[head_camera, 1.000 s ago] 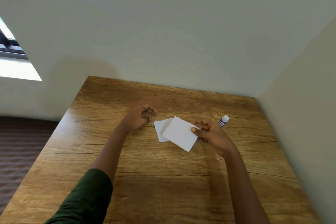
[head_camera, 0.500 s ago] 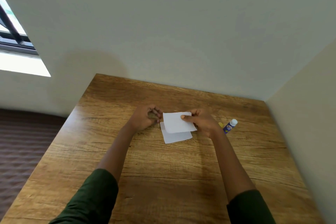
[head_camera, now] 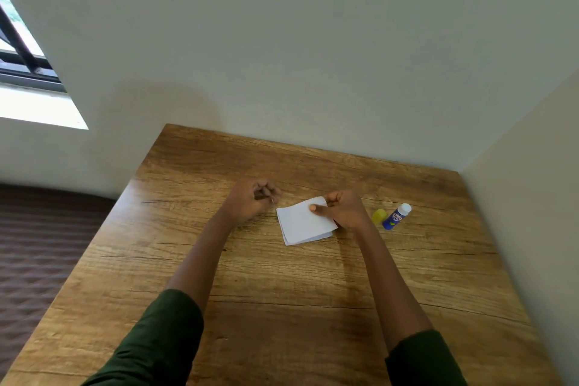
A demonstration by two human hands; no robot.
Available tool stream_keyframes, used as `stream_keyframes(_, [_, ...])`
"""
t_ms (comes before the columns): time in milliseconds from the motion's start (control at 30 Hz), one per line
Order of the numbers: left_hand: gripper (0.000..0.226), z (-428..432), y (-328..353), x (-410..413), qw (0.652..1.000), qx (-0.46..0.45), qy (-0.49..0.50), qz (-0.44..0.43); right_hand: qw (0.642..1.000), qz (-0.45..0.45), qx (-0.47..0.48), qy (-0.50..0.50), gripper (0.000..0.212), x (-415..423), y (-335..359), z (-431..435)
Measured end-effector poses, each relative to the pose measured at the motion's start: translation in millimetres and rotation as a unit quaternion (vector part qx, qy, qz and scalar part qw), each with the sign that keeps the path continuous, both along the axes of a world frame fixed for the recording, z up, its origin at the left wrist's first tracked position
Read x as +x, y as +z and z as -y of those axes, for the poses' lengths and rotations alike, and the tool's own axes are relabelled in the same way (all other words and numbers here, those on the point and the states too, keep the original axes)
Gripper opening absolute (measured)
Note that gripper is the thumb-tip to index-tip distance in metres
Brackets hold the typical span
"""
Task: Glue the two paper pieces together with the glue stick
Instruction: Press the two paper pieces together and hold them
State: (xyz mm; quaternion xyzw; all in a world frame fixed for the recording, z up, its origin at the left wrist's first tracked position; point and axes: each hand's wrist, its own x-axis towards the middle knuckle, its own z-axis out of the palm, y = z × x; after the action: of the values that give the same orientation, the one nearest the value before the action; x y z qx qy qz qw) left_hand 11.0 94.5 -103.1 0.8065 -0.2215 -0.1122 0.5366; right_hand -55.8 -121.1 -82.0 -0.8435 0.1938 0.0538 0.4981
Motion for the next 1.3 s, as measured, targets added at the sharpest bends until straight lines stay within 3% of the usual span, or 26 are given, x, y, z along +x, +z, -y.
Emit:
stream_keyframes(567, [0.011,0.8,-0.7,-1.0,1.000,0.001,0.000,0.021,1.000,0.014,-0.004,-0.018,0.029,-3.4,-5.4,-3.1])
stream_keyframes(833, [0.033,5.4,-0.6,-2.8,0.997,0.049,-0.022,0.053,0.999,0.019,-0.005,-0.027,0.026,-5.0,-4.2,-5.1])
stream_keyframes(1033, [0.032,6.8,-0.1,-2.4,0.993,0.069,-0.035,0.085,0.999,0.033,-0.007,-0.034,0.025,-7.1,-2.3,-6.6])
stream_keyframes(1300, [0.032,7.6,-3.1,-1.8,0.991,0.088,-0.030,0.097,0.994,0.043,-0.101,-0.018,0.021,-4.0,1.9,-8.3])
